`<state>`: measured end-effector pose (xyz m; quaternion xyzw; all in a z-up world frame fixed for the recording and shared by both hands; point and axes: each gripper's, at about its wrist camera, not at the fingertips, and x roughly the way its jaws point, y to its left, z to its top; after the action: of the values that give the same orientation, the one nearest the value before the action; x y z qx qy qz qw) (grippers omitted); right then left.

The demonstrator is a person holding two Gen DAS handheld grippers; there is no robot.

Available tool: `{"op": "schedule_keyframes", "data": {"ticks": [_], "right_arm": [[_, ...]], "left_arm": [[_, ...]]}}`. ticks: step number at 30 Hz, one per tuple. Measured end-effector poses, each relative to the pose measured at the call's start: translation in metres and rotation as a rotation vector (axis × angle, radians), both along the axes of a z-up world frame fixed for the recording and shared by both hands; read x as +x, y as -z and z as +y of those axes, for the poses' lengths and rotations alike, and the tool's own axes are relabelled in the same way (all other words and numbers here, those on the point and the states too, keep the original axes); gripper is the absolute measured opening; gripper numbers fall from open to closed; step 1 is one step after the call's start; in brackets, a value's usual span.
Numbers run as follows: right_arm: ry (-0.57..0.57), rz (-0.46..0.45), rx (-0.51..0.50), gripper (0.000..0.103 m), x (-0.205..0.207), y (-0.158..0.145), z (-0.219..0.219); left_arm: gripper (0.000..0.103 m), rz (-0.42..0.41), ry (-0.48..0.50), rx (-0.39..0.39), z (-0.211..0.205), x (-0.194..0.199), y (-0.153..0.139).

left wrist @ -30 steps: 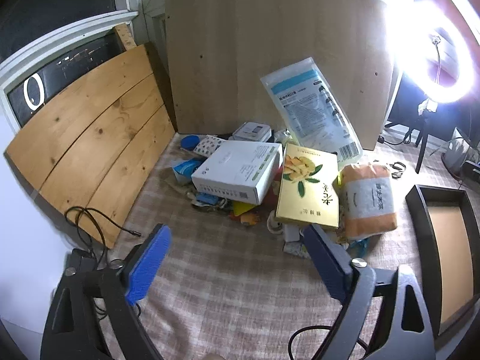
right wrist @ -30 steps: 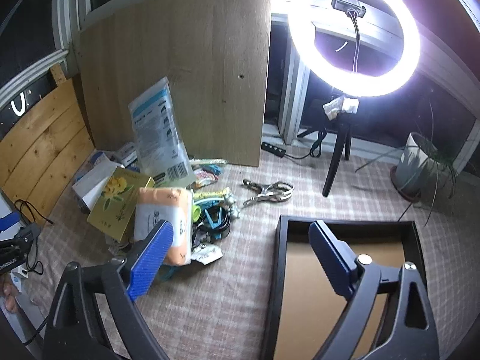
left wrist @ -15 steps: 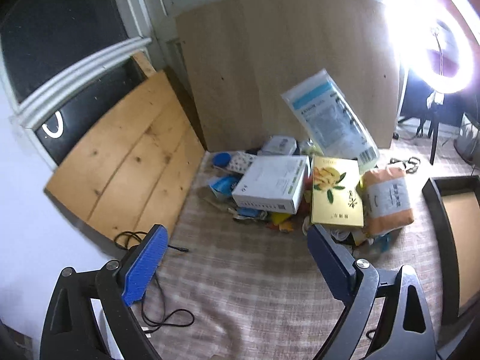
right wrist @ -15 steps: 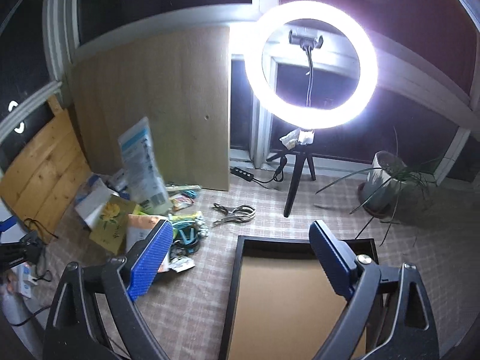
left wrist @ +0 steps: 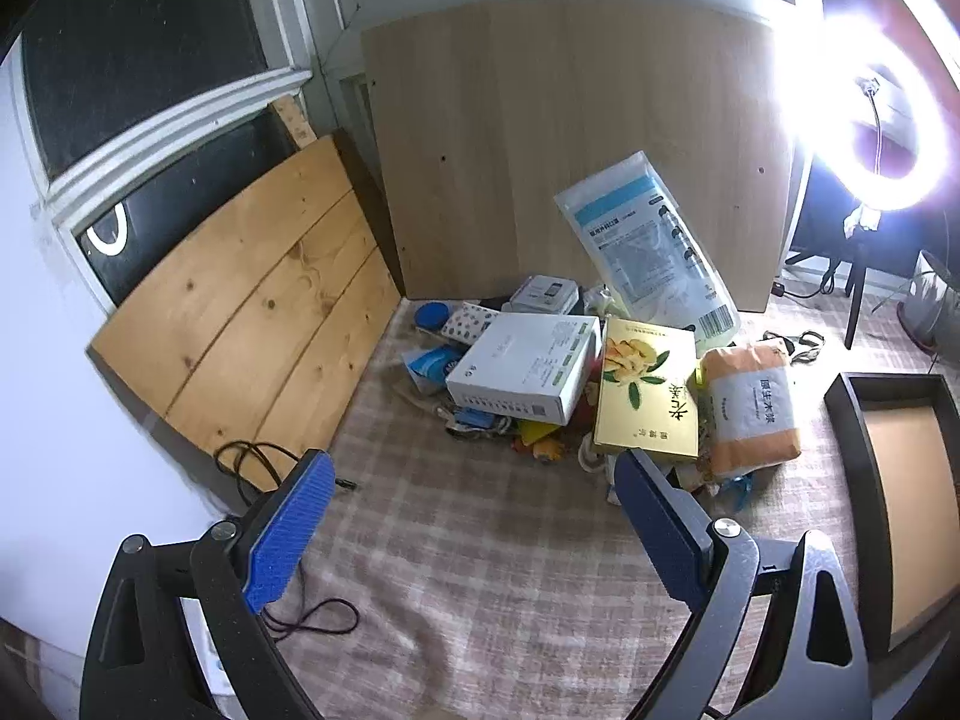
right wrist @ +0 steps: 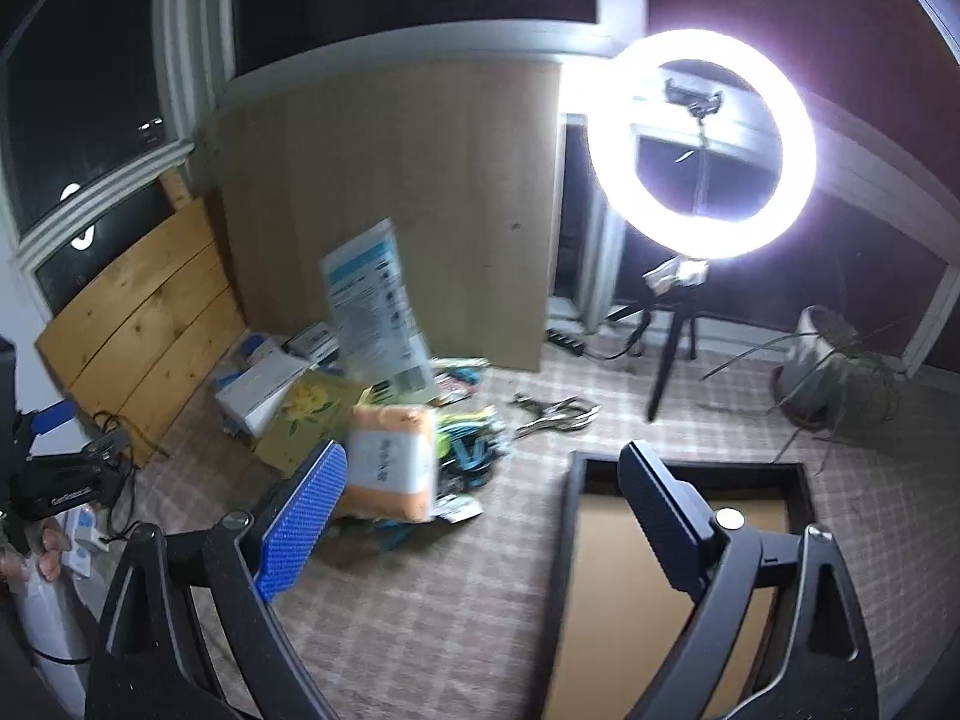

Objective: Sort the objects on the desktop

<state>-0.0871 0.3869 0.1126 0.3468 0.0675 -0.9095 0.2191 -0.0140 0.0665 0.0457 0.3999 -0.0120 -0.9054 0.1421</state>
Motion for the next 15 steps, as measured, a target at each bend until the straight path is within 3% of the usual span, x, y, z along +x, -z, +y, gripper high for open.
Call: {"op": "schedule_keyframes", "data": {"ticks": [6,15], "right_arm": [[-0.015,0.001,0.031,0.092,0.017,0.023,-0.029],[-0.008,0.022,0.057,0.092,0.038,0.030,-0.054]], "left_arm": [[0.095,0.000,0.004,0.017,0.000,0.007,0.008],[0.096,0.030,0.043,0.005,-0.001,0.018,-0.006]]}}
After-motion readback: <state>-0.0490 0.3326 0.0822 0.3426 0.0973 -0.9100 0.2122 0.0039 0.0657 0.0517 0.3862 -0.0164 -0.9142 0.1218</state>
